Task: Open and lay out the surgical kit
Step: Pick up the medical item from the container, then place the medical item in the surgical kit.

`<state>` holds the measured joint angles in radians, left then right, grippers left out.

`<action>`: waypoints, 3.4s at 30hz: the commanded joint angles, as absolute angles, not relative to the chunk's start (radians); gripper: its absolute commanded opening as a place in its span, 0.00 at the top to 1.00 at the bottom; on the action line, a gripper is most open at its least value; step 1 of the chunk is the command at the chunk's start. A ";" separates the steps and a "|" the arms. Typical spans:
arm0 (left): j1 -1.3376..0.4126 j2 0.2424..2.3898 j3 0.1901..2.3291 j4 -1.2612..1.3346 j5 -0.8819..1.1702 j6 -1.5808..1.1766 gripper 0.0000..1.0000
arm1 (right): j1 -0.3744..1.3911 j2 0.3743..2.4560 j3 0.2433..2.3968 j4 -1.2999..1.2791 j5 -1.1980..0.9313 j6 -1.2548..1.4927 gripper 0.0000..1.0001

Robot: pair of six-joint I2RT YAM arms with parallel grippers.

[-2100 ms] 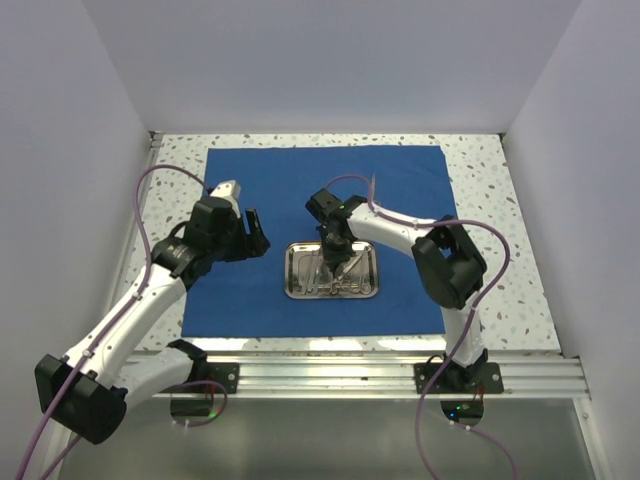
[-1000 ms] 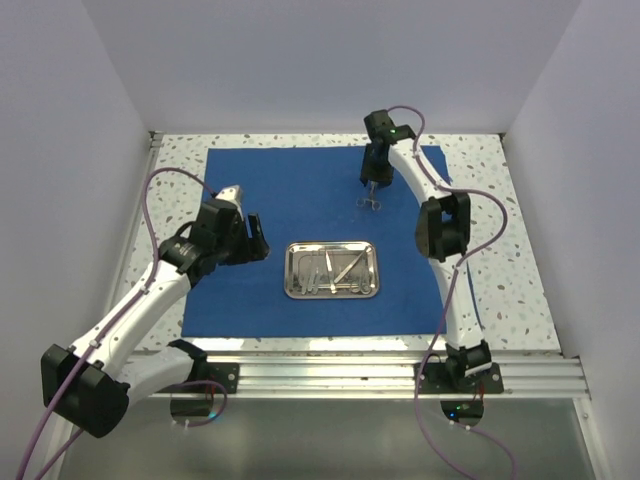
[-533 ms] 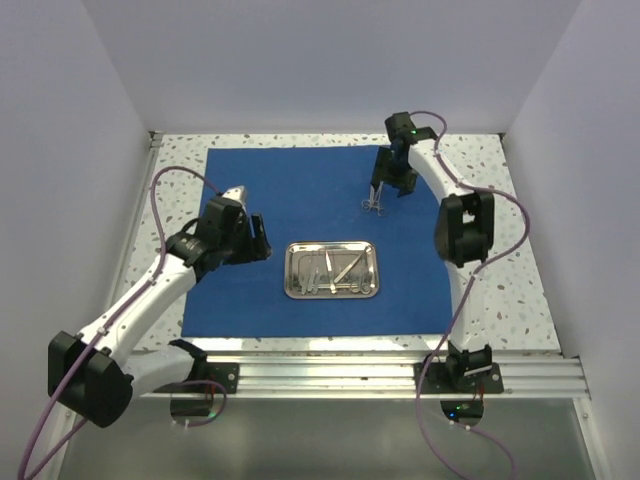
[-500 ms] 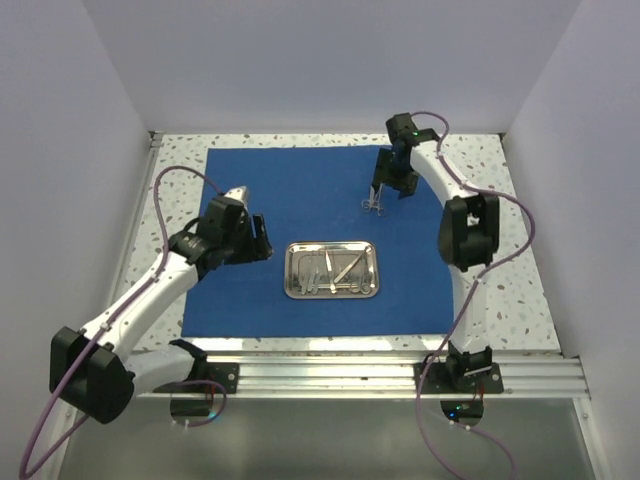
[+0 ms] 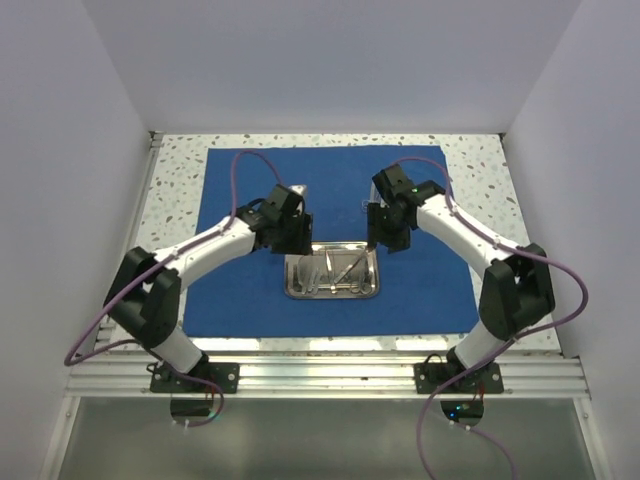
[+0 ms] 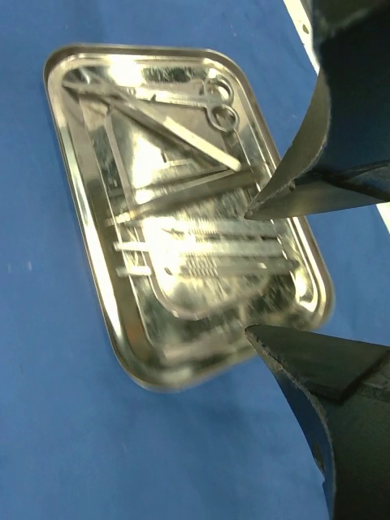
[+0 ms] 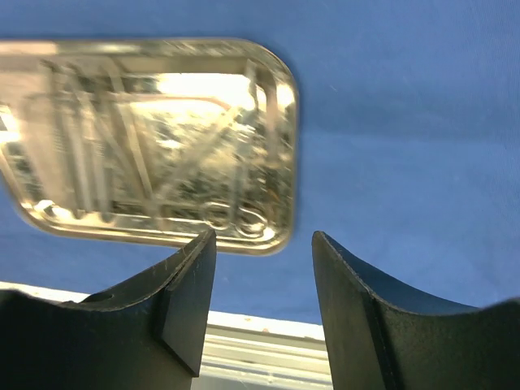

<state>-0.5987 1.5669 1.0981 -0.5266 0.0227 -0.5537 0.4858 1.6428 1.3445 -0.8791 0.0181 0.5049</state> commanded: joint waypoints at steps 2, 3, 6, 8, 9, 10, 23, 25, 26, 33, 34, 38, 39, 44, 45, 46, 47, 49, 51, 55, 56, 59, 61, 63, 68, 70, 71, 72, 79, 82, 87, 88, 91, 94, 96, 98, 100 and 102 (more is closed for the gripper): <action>-0.656 1.653 1.164 -0.440 0.025 -0.574 0.44 | 0.474 1.543 1.293 -0.891 0.018 0.526 0.46; -0.672 1.661 1.161 -0.430 0.026 -0.598 0.45 | 0.472 1.533 1.287 -0.897 0.021 0.519 0.46; -0.698 1.693 1.164 -0.399 0.018 -0.643 0.46 | 0.472 1.485 1.261 -0.931 0.035 0.508 0.48; -0.707 1.718 1.183 -0.396 0.005 -0.663 0.47 | 0.474 1.448 1.229 -0.942 0.032 0.511 0.48; -0.715 1.727 1.190 -0.397 0.003 -0.669 0.48 | 0.472 1.437 1.204 -0.943 0.028 0.514 0.48; -0.721 1.736 1.207 -0.394 0.003 -0.675 0.49 | 0.472 1.428 1.195 -0.943 0.022 0.514 0.49; -0.785 1.904 1.324 -0.420 -0.104 -0.773 0.64 | 0.472 1.342 1.134 -1.000 0.017 0.479 0.51; -0.787 1.934 1.348 -0.431 -0.110 -0.778 0.66 | 0.472 1.335 1.135 -1.017 0.018 0.472 0.51; -0.788 1.943 1.354 -0.436 -0.113 -0.781 0.69 | 0.472 1.333 1.137 -1.022 0.020 0.466 0.51; -0.790 1.967 1.387 -0.457 -0.130 -0.785 0.80 | 0.472 1.331 1.143 -1.039 0.040 0.439 0.51; -0.790 1.964 1.388 -0.468 -0.133 -0.787 0.81 | 0.472 1.335 1.144 -1.037 0.041 0.440 0.51; -0.790 1.950 1.378 -0.506 -0.159 -0.788 0.77 | 0.472 1.353 1.157 -1.031 0.032 0.440 0.51; -0.790 1.945 1.364 -0.508 -0.169 -0.788 0.75 | 0.472 1.359 1.163 -1.029 0.032 0.440 0.51; -0.790 1.942 1.341 -0.508 -0.179 -0.769 0.65 | 0.472 1.362 1.161 -1.029 0.034 0.440 0.52; -0.788 1.947 1.342 -0.508 -0.176 -0.769 0.65 | 0.472 1.362 1.158 -1.031 0.035 0.440 0.52; -0.790 1.956 1.341 -0.506 -0.173 -0.765 0.65 | 0.474 1.359 1.155 -1.031 0.035 0.442 0.52; -0.792 1.960 1.342 -0.505 -0.170 -0.764 0.65 | 0.474 1.356 1.152 -1.031 0.035 0.443 0.52; -0.790 1.977 1.344 -0.496 -0.160 -0.761 0.67 | 0.472 1.350 1.146 -1.029 0.037 0.445 0.52; -0.792 1.986 1.347 -0.495 -0.156 -0.755 0.71 | 0.474 1.350 1.143 -1.032 0.043 0.446 0.52; -0.792 2.000 1.373 -0.502 -0.147 -0.739 0.89 | 0.472 1.353 1.146 -1.035 0.051 0.446 0.53; -0.792 1.997 1.381 -0.505 -0.147 -0.733 0.99 | 0.472 1.354 1.147 -1.035 0.051 0.448 0.53; -0.790 1.980 1.419 -0.534 -0.153 -0.715 1.00 | 0.472 1.356 1.152 -1.034 0.051 0.452 0.53; -0.792 1.959 1.472 -0.578 -0.170 -0.704 1.00 | 0.472 1.358 1.158 -1.029 0.046 0.454 0.53; -0.792 1.933 1.527 -0.612 -0.186 -0.695 1.00 | 0.472 1.358 1.164 -1.028 0.046 0.459 0.53; -0.767 1.910 1.693 -0.670 -0.247 -0.634 1.00 | 0.474 1.355 1.166 -1.023 0.043 0.466 0.54; -0.749 1.955 1.790 -0.695 -0.270 -0.609 1.00 | 0.474 1.350 1.164 -1.026 0.043 0.466 0.54; -0.721 1.977 1.822 -0.701 -0.270 -0.591 1.00 | 0.472 1.345 1.166 -1.029 0.044 0.468 0.54; -0.706 2.003 1.891 -0.713 -0.265 -0.581 1.00 | 0.474 1.341 1.167 -1.031 0.044 0.469 0.54; -0.562 2.233 2.134 -0.681 -0.276 -0.500 1.00 | 0.472 1.272 1.161 -1.086 0.061 0.471 0.55; -0.525 2.324 2.219 -0.675 -0.262 -0.489 0.98 | 0.472 1.232 1.126 -1.103 0.077 0.474 0.55; -0.511 2.430 2.287 -0.612 -0.235 -0.462 0.45 | 0.472 1.194 1.091 -1.111 0.058 0.477 0.56; -0.508 2.436 2.292 -0.600 -0.226 -0.460 0.33 | 0.474 1.192 1.086 -1.109 0.057 0.477 0.56; -0.505 2.431 2.301 -0.586 -0.209 -0.471 0.29 | 0.474 1.193 1.081 -1.109 0.060 0.468 0.56; -0.505 2.378 2.277 -0.597 -0.212 -0.480 0.31 | 0.474 1.212 1.085 -1.095 0.057 0.456 0.57; -0.505 2.309 2.218 -0.620 -0.216 -0.485 0.35 | 0.472 1.224 1.091 -1.085 0.051 0.449 0.57; -0.508 2.217 2.115 -0.638 -0.215 -0.500 0.38 | 0.476 1.244 1.097 -1.065 0.037 0.442 0.57; -0.524 2.143 2.013 -0.638 -0.215 -0.515 0.41 | 0.472 1.264 1.100 -1.049 0.029 0.434 0.57; -0.546 2.034 1.846 -0.620 -0.207 -0.528 0.44 | 0.474 1.278 1.103 -1.026 0.022 0.428 0.57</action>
<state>-0.5152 2.2177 1.9808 -0.6407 -0.2131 -0.4992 0.4728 1.2606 1.0828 -1.0698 0.0536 0.4576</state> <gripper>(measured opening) 0.576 0.429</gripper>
